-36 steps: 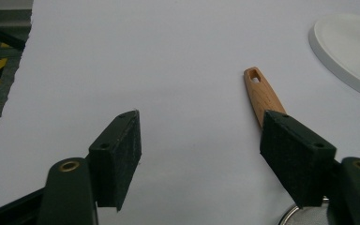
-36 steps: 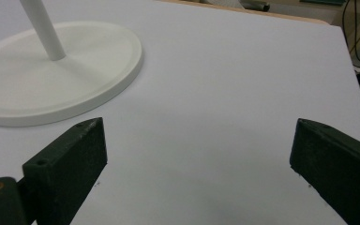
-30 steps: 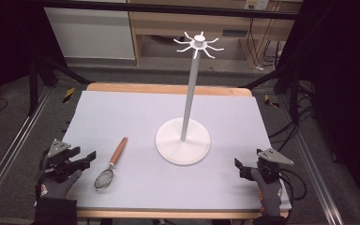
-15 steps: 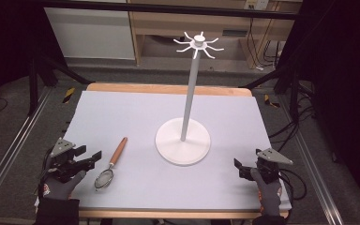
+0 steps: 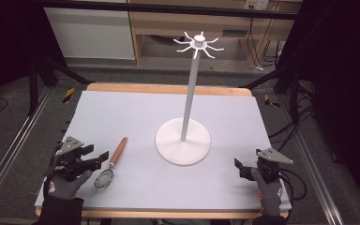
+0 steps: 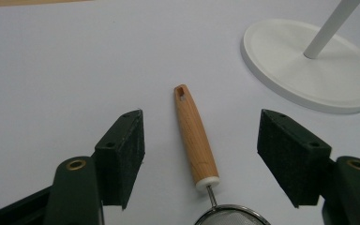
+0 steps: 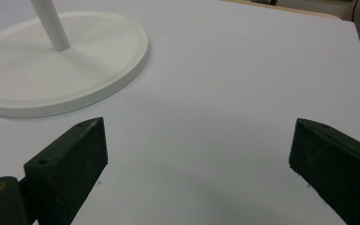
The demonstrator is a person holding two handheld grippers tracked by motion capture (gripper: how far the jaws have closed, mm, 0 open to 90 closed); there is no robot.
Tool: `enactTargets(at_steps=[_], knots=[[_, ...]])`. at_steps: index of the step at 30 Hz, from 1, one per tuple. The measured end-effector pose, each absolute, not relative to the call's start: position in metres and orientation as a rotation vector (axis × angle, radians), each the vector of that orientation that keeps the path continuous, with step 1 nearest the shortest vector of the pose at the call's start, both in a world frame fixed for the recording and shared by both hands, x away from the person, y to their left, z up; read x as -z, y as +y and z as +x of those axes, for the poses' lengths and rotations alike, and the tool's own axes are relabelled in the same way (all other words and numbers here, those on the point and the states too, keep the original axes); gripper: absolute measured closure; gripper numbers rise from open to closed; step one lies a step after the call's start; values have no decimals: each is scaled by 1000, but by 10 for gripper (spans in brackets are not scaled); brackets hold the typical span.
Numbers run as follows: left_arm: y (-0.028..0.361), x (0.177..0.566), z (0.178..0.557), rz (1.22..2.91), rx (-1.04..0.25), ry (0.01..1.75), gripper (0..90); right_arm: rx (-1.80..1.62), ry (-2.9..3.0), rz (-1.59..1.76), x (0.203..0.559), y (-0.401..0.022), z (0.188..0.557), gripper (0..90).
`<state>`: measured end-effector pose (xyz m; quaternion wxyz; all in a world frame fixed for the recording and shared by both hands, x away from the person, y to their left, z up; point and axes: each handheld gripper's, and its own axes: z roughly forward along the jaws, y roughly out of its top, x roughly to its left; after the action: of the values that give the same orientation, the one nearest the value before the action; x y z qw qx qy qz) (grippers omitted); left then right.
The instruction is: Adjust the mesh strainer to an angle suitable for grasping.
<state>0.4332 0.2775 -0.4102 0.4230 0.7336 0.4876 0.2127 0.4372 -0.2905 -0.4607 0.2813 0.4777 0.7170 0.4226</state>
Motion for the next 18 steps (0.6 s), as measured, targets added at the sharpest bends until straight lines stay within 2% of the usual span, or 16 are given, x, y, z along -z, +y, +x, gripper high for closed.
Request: enactTargets(at_steps=[18], knots=[[260,385,459,1855,-520,1208,314,-1124,1937,1286,462,-290,438,52]])
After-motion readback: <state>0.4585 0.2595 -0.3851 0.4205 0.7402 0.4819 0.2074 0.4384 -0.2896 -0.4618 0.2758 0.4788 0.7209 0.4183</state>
